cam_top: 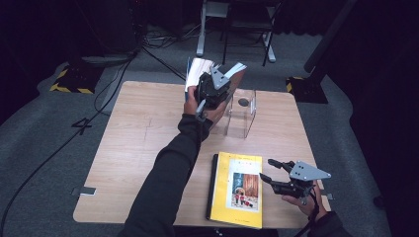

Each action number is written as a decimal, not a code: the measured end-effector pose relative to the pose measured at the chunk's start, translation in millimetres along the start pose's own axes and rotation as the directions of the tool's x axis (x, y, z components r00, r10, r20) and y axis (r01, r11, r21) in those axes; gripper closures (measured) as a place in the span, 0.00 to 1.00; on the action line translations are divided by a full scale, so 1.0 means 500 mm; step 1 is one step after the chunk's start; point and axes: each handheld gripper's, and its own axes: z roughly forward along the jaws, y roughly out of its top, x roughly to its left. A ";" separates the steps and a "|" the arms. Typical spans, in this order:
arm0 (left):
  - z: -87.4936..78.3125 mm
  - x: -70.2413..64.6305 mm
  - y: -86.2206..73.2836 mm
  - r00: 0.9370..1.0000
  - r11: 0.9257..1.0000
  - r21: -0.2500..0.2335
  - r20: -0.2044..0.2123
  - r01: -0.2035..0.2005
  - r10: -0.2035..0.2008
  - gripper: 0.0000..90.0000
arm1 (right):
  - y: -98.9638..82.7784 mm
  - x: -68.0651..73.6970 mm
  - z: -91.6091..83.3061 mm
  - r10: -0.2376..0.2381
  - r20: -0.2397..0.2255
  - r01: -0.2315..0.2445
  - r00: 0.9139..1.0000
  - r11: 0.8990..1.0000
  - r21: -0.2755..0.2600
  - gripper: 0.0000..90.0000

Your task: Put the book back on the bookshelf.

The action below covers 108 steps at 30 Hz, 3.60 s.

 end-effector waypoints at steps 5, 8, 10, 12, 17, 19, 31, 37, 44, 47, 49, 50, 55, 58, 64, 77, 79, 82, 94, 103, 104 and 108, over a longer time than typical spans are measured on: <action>0.029 -0.003 -0.007 0.999 1.000 -0.008 -0.030 0.018 -0.018 0.81 | -0.001 -0.001 0.001 0.003 0.004 -0.003 1.000 1.000 -0.004 0.45; 0.046 -0.006 -0.009 0.998 1.000 -0.007 -0.048 0.028 -0.028 0.81 | -0.002 -0.003 0.001 0.006 0.013 -0.006 1.000 1.000 -0.004 0.45; 0.054 -0.008 -0.012 0.997 0.999 -0.009 -0.064 0.038 -0.038 0.81 | -0.003 -0.003 0.002 0.002 0.012 -0.002 1.000 1.000 0.000 0.45; 0.065 -0.013 -0.019 0.995 0.999 -0.019 -0.088 0.051 -0.052 0.81 | -0.004 -0.003 0.003 0.001 0.011 -0.001 1.000 1.000 0.001 0.45; 0.088 -0.018 -0.032 0.991 0.998 -0.025 -0.113 0.065 -0.068 0.81 | -0.004 0.004 0.004 -0.017 0.009 0.017 1.000 1.000 0.012 0.45; 0.094 -0.021 -0.036 0.990 0.997 -0.033 -0.120 0.071 -0.074 0.81 | -0.004 0.005 0.004 -0.025 0.008 0.024 1.000 1.000 0.014 0.45; 0.135 -0.027 -0.053 0.982 0.989 -0.092 -0.134 0.119 -0.131 0.82 | -0.004 -0.001 0.001 -0.023 0.026 0.023 0.999 1.000 0.013 0.45; 0.139 -0.025 -0.067 0.982 0.985 -0.102 -0.116 0.140 -0.152 0.81 | -0.003 0.001 0.001 -0.033 0.022 0.033 0.999 0.999 0.011 0.45; 0.128 -0.019 -0.073 0.987 0.989 -0.069 -0.086 0.127 -0.133 0.81 | -0.002 0.001 0.001 -0.034 0.024 0.033 0.999 0.999 0.014 0.45; 0.117 -0.016 -0.079 0.990 0.992 -0.044 -0.078 0.116 -0.119 0.81 | -0.003 0.002 0.003 -0.043 0.018 0.043 0.999 0.999 0.017 0.44; 0.110 -0.013 -0.082 0.990 0.992 -0.038 -0.070 0.118 -0.120 0.81 | -0.002 0.003 0.004 -0.042 0.013 0.042 0.999 0.999 0.022 0.44; 0.107 -0.011 -0.082 0.990 0.992 -0.035 -0.071 0.121 -0.123 0.81 | -0.002 0.003 0.004 -0.041 0.011 0.041 0.999 0.999 0.022 0.44; 0.095 -0.004 -0.080 0.987 0.989 -0.006 -0.068 0.147 -0.147 0.80 | -0.001 0.003 0.004 -0.043 0.011 0.043 0.999 0.999 0.017 0.43; 0.089 0.000 -0.080 0.988 0.989 0.014 -0.056 0.148 -0.147 0.77 | -0.001 0.003 0.003 -0.038 0.006 0.038 0.999 0.999 0.018 0.43; 0.082 -0.004 -0.070 0.996 0.996 0.026 -0.048 0.082 -0.080 0.60 | -0.002 0.001 0.003 -0.039 -0.004 0.039 0.999 0.999 0.016 0.43; 0.094 -0.006 -0.039 0.998 0.994 0.104 -0.050 -0.018 0.023 0.71 | -0.003 0.000 0.002 -0.034 -0.025 0.034 0.999 0.999 0.013 0.42; 0.094 -0.009 -0.034 0.998 0.992 0.122 -0.051 -0.035 0.041 0.78 | -0.003 -0.001 0.001 -0.033 -0.028 0.033 0.999 0.999 0.012 0.42; 0.093 -0.012 -0.033 0.997 0.992 0.128 -0.070 -0.021 0.031 0.80 | -0.003 0.000 0.001 -0.034 -0.032 0.035 0.999 0.999 0.015 0.42; 0.079 0.009 -0.044 0.984 0.990 0.127 -0.177 0.053 -0.030 0.80 | -0.003 0.001 0.004 -0.039 -0.033 0.039 0.999 0.999 0.025 0.42; 0.071 0.007 -0.045 0.983 0.991 0.134 -0.180 0.010 0.014 0.74 | -0.003 0.002 0.006 -0.040 -0.031 0.042 0.999 0.999 0.033 0.42; 0.070 0.007 -0.045 0.984 0.991 0.134 -0.177 0.007 0.017 0.69 | -0.003 0.003 0.007 -0.039 -0.036 0.040 0.999 0.998 0.038 0.42; 0.057 0.011 -0.048 0.987 0.990 0.143 -0.160 -0.003 0.026 0.63 | -0.004 0.005 0.011 -0.045 -0.052 0.048 0.998 0.997 0.056 0.41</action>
